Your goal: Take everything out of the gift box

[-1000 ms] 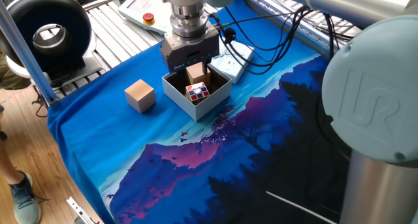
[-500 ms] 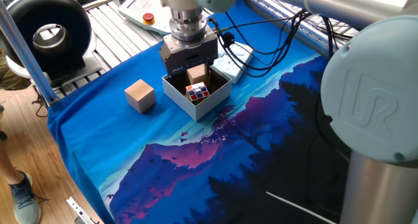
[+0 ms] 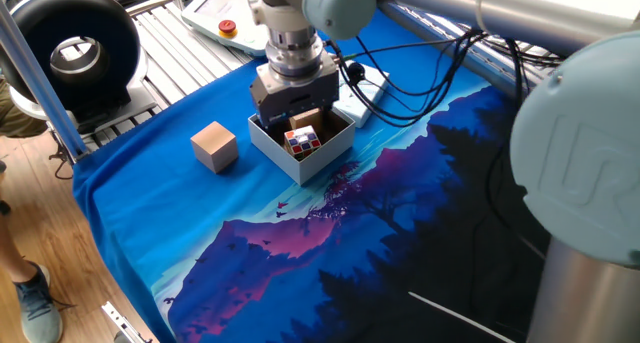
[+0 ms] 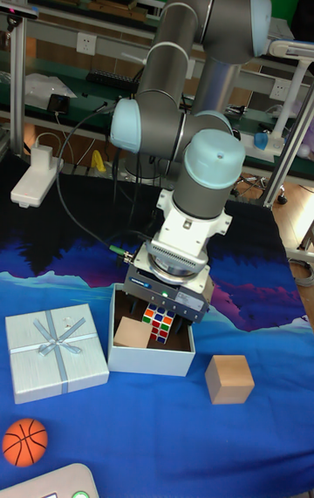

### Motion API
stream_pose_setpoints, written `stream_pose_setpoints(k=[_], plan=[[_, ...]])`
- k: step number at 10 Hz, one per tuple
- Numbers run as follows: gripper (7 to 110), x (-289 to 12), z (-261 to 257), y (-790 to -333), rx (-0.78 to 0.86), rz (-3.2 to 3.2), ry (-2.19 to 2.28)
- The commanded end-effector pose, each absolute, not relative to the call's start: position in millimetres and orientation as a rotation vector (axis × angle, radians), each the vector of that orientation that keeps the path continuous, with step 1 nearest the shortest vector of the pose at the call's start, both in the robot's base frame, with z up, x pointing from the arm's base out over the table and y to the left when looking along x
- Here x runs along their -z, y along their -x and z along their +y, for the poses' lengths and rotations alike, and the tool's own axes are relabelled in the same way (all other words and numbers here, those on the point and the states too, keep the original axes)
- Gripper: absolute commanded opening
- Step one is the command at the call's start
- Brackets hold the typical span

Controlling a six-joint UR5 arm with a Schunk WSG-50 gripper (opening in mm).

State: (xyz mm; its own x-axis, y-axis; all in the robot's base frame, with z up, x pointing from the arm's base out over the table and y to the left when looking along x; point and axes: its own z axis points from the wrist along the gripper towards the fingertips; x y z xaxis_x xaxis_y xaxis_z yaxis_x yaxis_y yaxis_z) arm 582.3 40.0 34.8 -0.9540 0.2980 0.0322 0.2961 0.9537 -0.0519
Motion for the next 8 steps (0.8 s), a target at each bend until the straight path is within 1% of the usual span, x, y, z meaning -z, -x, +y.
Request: stream_pose_setpoints(k=[1,5,8], plan=[[66,-30,44,-569,-0.039,-3.068,0.484],[66,-26,48,-559,0.000,-3.080,0.473],[66,-25,54,-565,0.039,-3.102,0.466]])
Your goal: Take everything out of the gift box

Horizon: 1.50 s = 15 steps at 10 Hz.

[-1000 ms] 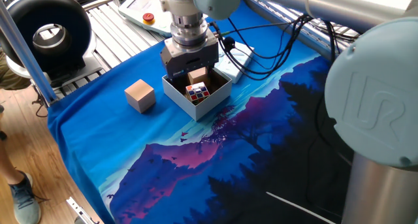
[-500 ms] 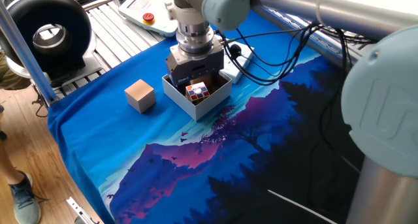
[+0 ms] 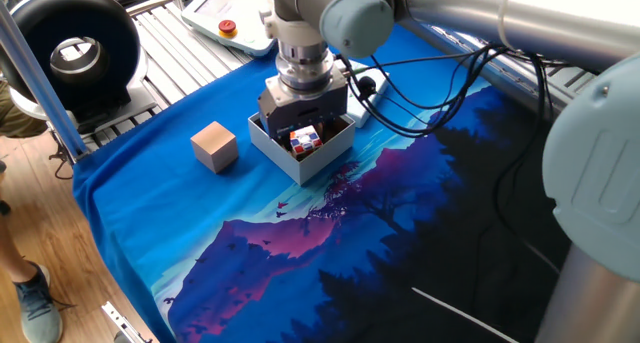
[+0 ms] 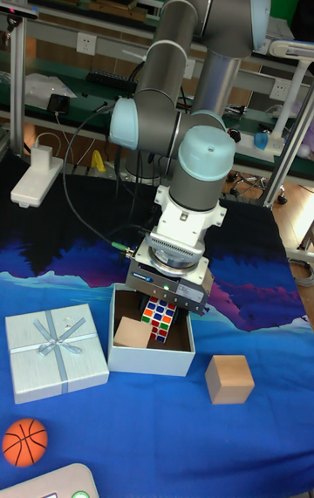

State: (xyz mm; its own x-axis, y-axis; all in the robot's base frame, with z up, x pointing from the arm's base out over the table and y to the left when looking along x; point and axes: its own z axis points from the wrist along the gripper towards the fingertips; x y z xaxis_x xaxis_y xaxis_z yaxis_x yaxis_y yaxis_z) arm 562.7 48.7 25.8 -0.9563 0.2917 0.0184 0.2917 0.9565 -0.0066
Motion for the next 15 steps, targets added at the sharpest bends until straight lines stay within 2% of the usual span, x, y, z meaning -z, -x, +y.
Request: stream_pose_setpoints(k=[1,2,5,6,8,10,11,15], plan=[[66,-25,54,-565,0.041,-3.100,0.478],[44,-26,51,-565,0.019,-3.096,0.497],[44,-28,54,-564,0.020,-3.080,0.519],[7,-30,60,-565,0.059,-3.078,0.518],[7,-47,51,-575,0.042,-3.100,0.488],[7,-85,9,-589,-0.105,-3.147,0.308],[7,-100,4,-592,-0.128,-3.170,0.230],[7,-158,81,-578,0.064,-3.162,0.240]])
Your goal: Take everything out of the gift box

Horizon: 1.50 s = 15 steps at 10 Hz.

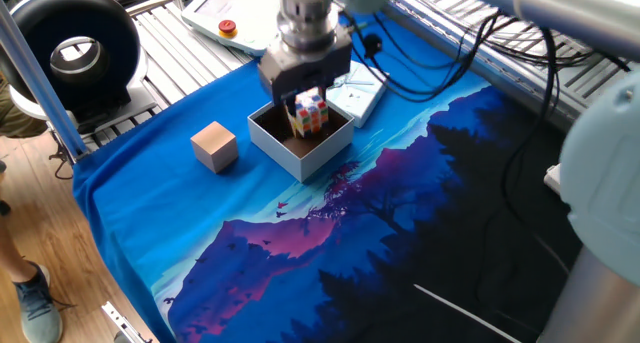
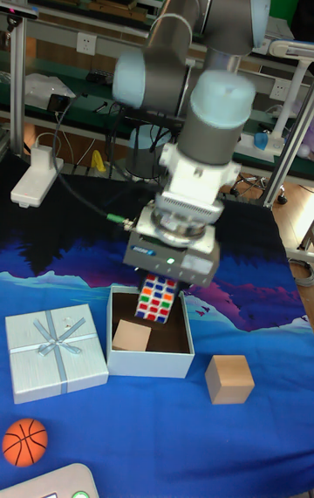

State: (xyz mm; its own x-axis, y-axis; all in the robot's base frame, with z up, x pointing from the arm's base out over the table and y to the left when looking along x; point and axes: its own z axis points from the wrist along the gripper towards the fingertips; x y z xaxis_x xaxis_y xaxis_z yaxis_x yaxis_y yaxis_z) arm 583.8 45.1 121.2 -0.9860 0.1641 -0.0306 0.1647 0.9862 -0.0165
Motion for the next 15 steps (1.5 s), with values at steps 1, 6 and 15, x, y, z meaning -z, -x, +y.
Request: stream_pose_setpoints(k=[1,6,15], plan=[[7,-162,103,-572,-0.116,3.112,-0.234],[7,-113,170,-555,-0.280,3.039,-0.274],[7,-46,153,-531,-0.110,3.067,-0.506]])
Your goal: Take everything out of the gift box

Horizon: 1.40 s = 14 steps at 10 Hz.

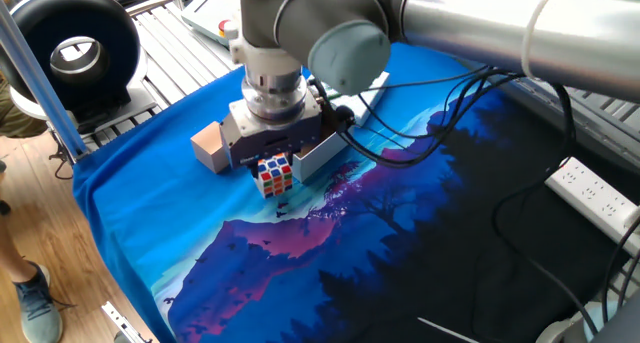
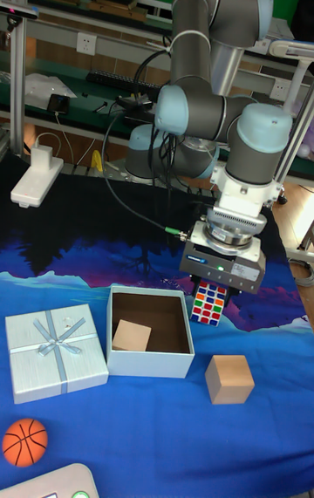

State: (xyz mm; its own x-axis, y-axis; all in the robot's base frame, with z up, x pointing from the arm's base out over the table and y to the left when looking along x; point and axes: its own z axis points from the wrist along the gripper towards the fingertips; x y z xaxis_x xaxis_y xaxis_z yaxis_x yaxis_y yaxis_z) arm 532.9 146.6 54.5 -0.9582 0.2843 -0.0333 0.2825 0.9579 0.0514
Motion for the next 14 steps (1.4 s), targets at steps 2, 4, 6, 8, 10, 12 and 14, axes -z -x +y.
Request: stream_pose_setpoints(k=[2,4,6,8,10,12,14], plan=[[7,-40,154,-535,-0.125,3.058,-0.476],[7,-40,162,-540,-0.175,3.060,-0.336],[66,-44,163,-535,-0.174,3.082,-0.289],[110,-53,157,-538,-0.141,3.079,-0.246],[110,-79,157,-534,-0.156,3.102,-0.278],[110,-126,152,-544,-0.208,3.099,-0.235],[110,-160,126,-557,-0.202,3.127,-0.201]])
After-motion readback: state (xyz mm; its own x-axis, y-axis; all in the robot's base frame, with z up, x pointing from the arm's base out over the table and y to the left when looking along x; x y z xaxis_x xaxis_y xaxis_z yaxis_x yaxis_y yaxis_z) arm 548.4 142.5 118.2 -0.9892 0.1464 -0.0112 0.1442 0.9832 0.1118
